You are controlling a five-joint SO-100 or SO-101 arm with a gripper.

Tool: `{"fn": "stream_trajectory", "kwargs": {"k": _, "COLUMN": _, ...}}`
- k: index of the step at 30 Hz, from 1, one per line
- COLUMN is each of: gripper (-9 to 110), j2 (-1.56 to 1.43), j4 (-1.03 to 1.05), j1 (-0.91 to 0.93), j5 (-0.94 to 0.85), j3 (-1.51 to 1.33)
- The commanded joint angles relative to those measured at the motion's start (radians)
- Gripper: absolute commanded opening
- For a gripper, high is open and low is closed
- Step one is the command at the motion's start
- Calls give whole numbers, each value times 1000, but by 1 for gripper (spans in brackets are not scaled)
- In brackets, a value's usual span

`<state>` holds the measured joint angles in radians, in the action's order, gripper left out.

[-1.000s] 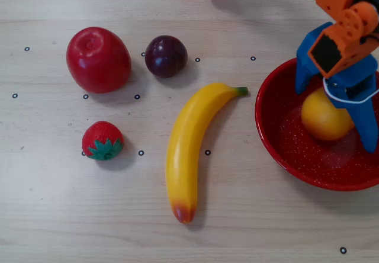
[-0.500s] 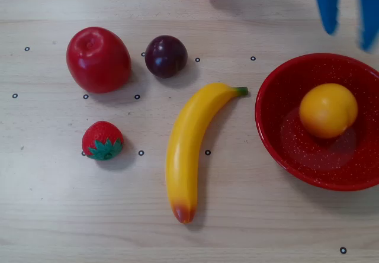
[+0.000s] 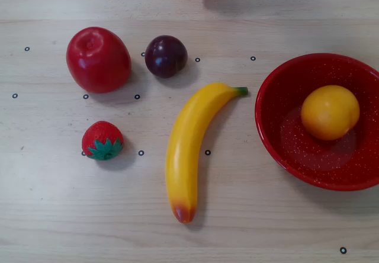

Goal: Put the peach in the red bowl.

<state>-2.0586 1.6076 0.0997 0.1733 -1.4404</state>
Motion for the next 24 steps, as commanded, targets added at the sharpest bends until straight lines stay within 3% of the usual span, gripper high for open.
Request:
{"fn": "stream_trajectory", "kwargs": {"k": 1, "gripper": 0, "j2": -196, "j4": -158, "j1": -54, "j5": 48, "j3": -186}}
{"fn": "stream_trajectory", "kwargs": {"k": 8, "gripper": 0, "j2": -580, "j4": -477, "j1": -147, "j5": 97, "j3": -749}}
{"fn": "stream_trajectory", "kwargs": {"k": 24, "gripper": 0, "j2": -1071, "j4": -900, "j1": -169, "j5": 132, "j3": -1534}}
